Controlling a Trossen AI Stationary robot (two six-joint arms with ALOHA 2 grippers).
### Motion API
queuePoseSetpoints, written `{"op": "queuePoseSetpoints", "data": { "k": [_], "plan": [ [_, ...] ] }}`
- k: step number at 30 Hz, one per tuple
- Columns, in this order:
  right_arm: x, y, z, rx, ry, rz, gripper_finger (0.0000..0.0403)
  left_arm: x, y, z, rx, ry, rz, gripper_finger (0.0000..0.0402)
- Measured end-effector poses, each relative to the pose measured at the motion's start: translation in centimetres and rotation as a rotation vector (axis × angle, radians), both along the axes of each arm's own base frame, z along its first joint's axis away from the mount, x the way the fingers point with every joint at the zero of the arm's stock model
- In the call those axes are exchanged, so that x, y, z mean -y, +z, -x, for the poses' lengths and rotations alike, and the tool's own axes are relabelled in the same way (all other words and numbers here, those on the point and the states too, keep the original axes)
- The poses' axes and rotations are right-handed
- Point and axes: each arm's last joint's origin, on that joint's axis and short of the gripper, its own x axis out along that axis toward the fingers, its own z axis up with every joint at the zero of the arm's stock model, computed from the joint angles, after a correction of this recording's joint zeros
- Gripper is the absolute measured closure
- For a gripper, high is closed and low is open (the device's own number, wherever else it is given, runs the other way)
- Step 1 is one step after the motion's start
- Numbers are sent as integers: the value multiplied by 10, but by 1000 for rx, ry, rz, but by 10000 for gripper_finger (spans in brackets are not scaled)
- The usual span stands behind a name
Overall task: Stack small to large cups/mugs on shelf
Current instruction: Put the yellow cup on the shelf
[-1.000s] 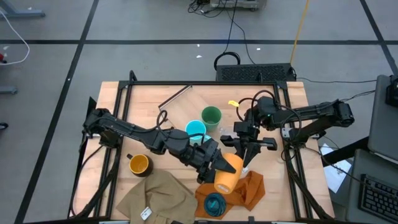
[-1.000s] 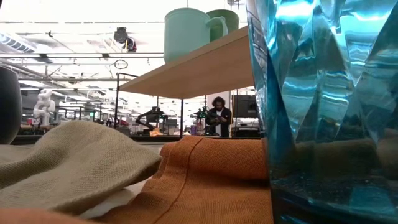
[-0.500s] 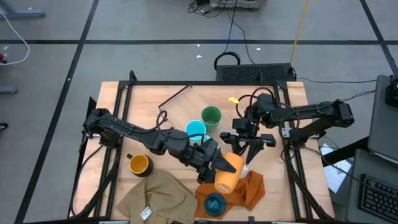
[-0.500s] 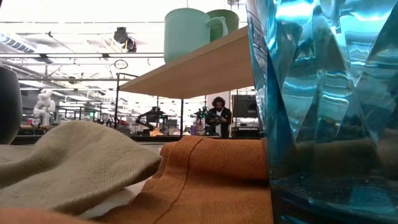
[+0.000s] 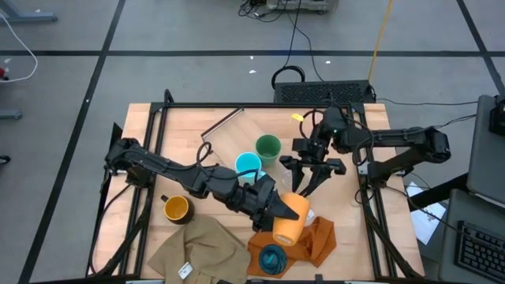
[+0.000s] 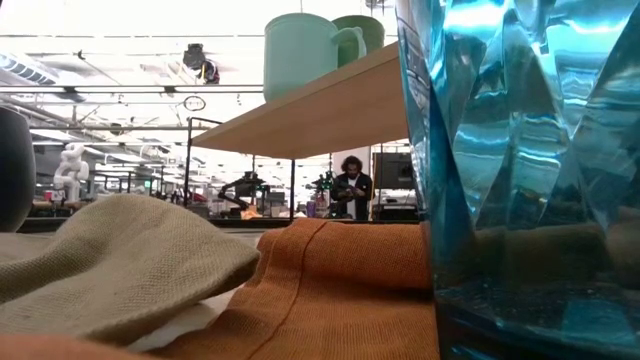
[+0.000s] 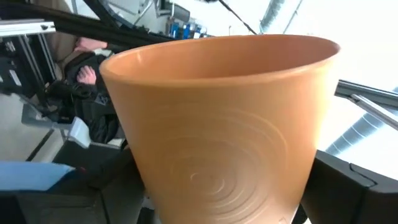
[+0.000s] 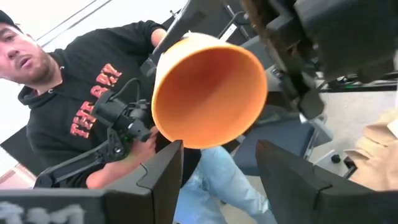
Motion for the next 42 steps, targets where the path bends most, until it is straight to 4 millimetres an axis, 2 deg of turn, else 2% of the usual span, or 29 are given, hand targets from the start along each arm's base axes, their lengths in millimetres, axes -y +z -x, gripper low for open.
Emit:
{"op": "queuePoseSetpoints", "data": {
  "k": [7,13,20,27,35,42],
  "plan": [
    [25,9,11,37,-94,9,210,-1,0,0,35,91,-78,74],
    [46,15,24,26,-180,7,211,-3,1,0,100,195,-251,61],
    [60,25,44,21,-263,8,211,-8,5,1,159,259,-391,77],
    [66,34,67,5,-327,8,211,-11,1,0,148,357,-590,59],
    [66,44,93,0,-387,5,211,-24,7,21,-1,496,-921,74],
    [68,49,108,-8,-454,-8,211,-28,21,57,-182,705,-1217,65]
  ]
}}
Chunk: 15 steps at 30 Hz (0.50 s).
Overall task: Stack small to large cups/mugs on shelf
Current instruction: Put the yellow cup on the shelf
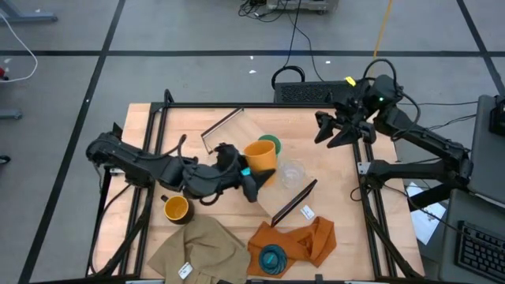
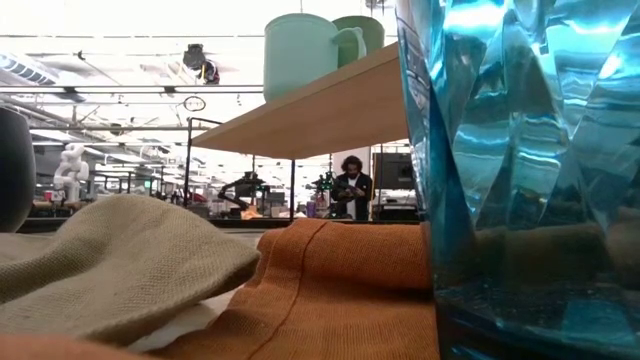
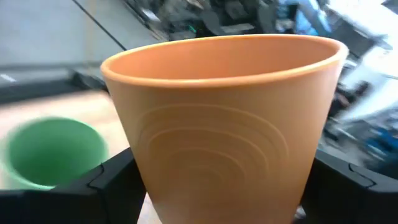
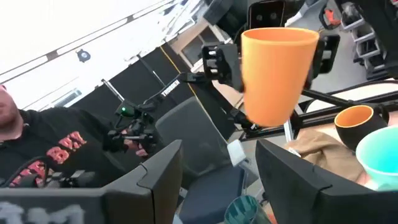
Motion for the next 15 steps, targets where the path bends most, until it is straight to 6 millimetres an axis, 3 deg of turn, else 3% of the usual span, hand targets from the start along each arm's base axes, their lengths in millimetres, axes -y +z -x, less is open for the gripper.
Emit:
{"op": "queuePoseSetpoints", "data": {
  "k": [5,15],
  "plan": [
    [4,0,5,-19,-30,-13,211,5,-2,3,-24,94,-87,74],
    [5,7,22,20,-90,15,211,33,-33,-11,-100,206,-188,72]
  ]
}}
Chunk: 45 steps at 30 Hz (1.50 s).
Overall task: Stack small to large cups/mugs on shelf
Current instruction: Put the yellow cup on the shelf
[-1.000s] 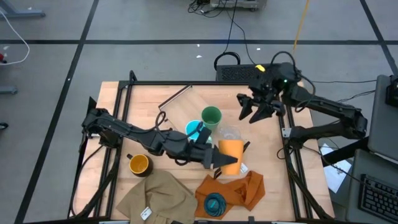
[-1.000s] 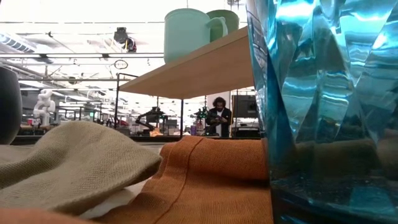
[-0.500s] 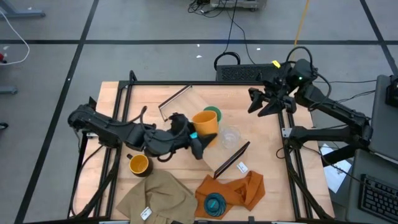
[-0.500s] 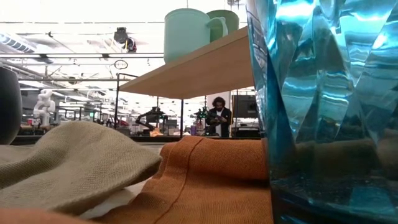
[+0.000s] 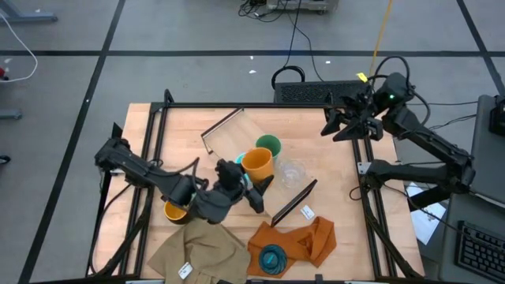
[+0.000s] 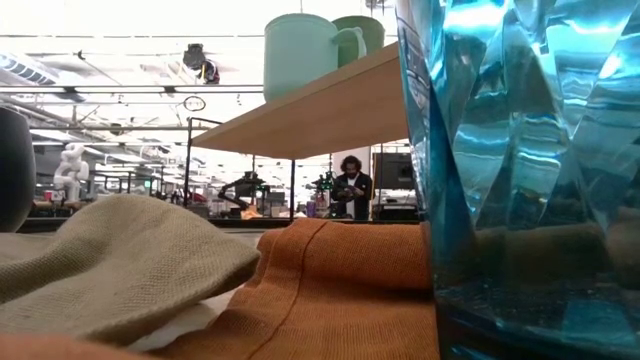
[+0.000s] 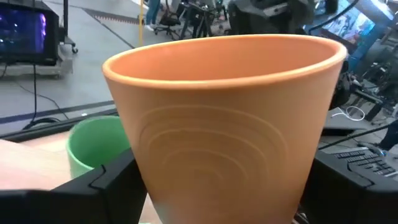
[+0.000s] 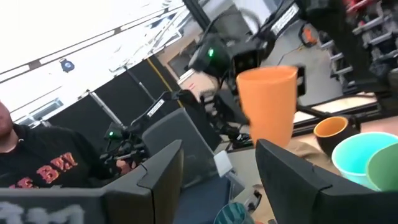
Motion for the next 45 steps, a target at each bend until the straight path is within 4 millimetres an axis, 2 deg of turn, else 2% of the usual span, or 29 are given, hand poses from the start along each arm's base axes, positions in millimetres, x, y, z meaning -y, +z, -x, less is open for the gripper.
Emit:
{"op": "queuePoseSetpoints", "data": {
  "k": [3,9,14,20,34,40,45],
  "plan": [
    [1,3,7,7,-36,1,211,7,-7,-2,-44,-1,-57,72],
    [9,4,16,2,-127,-24,211,8,-22,-6,-152,-16,-122,72],
    [15,5,20,-1,-170,-33,211,9,-26,-8,-174,-33,-124,72],
    [19,5,22,-8,-197,-45,211,18,-41,-15,-201,-11,-158,73],
    [19,5,23,-12,-196,-52,211,36,-101,-42,-284,46,-217,70],
    [18,5,23,-12,-196,-51,211,36,-113,-48,-256,79,-181,69],
    [15,7,26,-1,-196,-42,211,34,-110,-49,-234,106,-181,69]
  ]
}}
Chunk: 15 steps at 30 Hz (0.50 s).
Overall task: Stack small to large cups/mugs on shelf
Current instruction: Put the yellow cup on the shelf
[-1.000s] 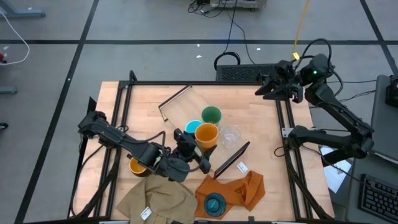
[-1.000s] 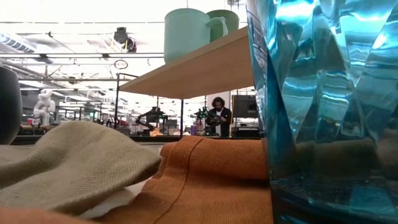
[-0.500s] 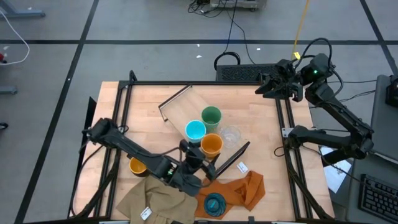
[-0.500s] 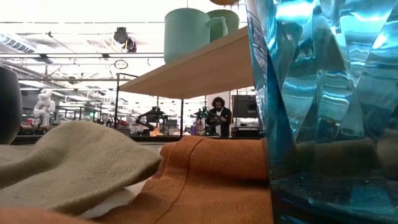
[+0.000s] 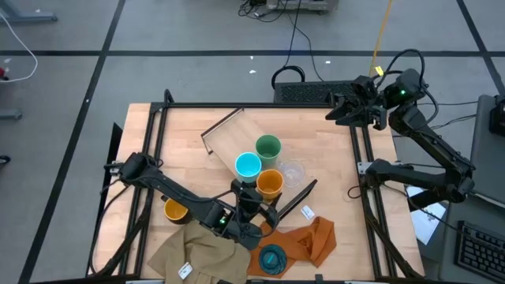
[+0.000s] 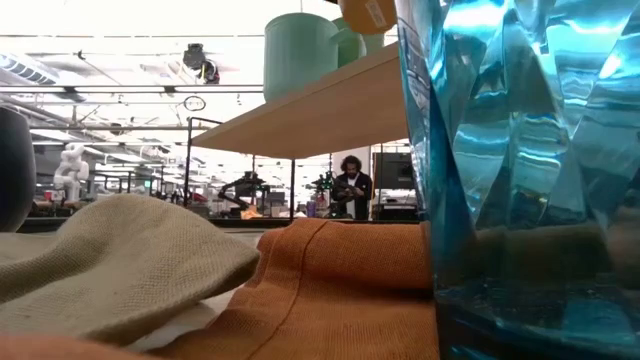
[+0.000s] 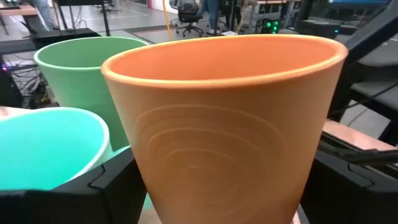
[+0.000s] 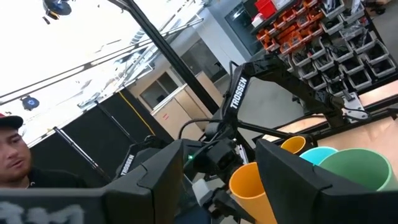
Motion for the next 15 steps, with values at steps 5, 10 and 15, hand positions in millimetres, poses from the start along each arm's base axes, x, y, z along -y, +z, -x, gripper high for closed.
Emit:
{"op": "queuePoseSetpoints", "data": {
  "k": [5,10,15],
  "plan": [
    [-5,3,4,10,1,8,211,-3,-5,-4,6,16,12,69],
    [-9,5,8,20,1,18,211,-3,-20,-11,6,21,24,69],
    [-11,5,11,19,0,17,211,-1,-30,-15,-5,20,26,69]
  ]
}}
